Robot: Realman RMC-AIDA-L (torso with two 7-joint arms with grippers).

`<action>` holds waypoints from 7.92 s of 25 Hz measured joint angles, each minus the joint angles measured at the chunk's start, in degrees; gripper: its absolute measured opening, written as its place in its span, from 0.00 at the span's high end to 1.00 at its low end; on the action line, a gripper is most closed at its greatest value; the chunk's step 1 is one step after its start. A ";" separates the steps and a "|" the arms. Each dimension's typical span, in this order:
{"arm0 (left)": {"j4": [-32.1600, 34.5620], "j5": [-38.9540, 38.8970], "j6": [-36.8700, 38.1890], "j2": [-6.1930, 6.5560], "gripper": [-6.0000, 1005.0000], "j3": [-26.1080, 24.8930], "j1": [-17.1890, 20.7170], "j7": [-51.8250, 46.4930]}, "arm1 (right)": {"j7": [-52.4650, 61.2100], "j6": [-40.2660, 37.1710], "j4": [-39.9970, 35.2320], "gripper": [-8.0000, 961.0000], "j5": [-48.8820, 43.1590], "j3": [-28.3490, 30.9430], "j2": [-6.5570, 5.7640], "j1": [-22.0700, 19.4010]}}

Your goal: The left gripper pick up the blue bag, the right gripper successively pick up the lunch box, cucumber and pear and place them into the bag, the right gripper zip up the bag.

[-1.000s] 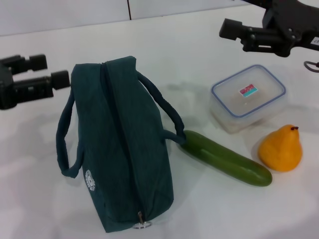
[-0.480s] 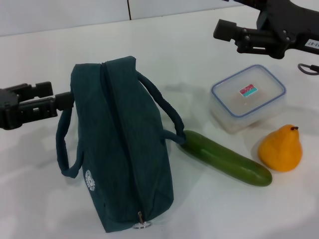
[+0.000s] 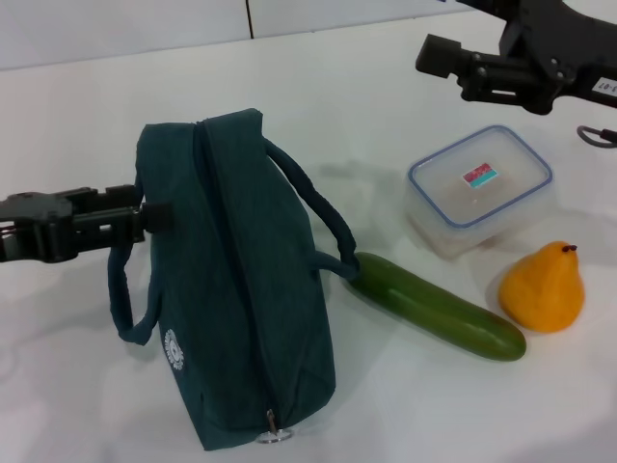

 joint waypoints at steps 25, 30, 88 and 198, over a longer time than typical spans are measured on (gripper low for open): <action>-2.92 2.94 -5.88 0.07 0.19 5.72 -2.60 -4.05 | -0.68 0.11 0.00 0.10 0.01 0.85 -0.03 -1.63; -8.11 2.87 -5.86 0.53 0.19 5.13 -5.60 -3.41 | -0.81 0.00 0.00 0.10 0.01 0.88 -0.06 -1.84; -30.30 -0.37 -8.74 -0.06 0.95 0.01 -13.26 34.60 | 14.70 9.56 34.92 0.10 17.38 9.88 2.91 -13.68; -36.19 -7.30 -10.46 0.00 0.95 0.25 -13.72 43.91 | 17.83 14.07 21.23 0.85 18.33 2.28 3.33 -7.59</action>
